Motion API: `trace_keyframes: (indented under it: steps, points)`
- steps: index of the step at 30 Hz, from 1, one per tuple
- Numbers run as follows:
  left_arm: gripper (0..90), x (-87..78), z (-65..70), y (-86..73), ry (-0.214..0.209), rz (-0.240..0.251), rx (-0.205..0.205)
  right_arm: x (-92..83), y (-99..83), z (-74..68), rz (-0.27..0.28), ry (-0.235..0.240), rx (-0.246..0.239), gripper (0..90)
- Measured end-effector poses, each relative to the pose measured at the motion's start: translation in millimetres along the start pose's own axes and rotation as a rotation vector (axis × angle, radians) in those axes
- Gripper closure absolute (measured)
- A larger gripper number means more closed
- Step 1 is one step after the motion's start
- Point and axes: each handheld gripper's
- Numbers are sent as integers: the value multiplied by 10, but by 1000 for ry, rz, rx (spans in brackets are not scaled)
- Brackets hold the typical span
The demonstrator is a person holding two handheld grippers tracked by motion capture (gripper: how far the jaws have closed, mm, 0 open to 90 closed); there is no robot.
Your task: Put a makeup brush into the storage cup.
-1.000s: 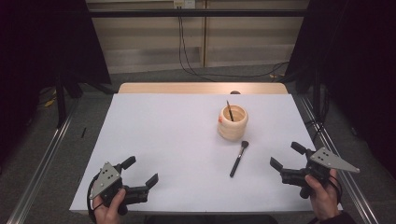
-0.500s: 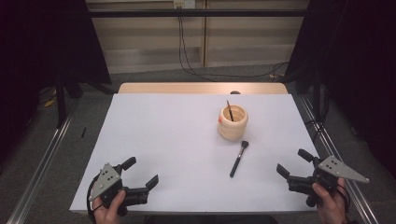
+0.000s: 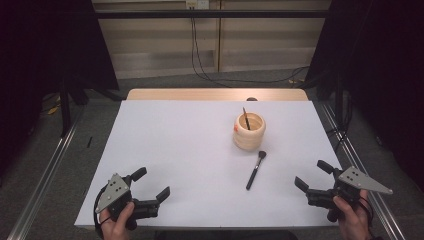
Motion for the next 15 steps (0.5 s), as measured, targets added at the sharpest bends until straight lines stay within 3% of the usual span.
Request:
trace_keyframes:
  steps: [1, 7, 15]
  points:
    - [13, -3, -6, 4, 8, -7, 20, 3, 9, -2, 11, 0, 13, 14]
    - [12, 15, 17, 18, -3, 0, 30, 77, 37, 11, -29, 15, 2, 14]
    - [13, 35, 9, 20, 13, -8, 52, 244, 154, 18, -64, 49, -47, 48]
Point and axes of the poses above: each handheld gripper's, and its own axes: x roughly forward along the jaws, y roughly out of its top, z roughly to its right, and after that the axes turned 15 degrees about y, right-handed
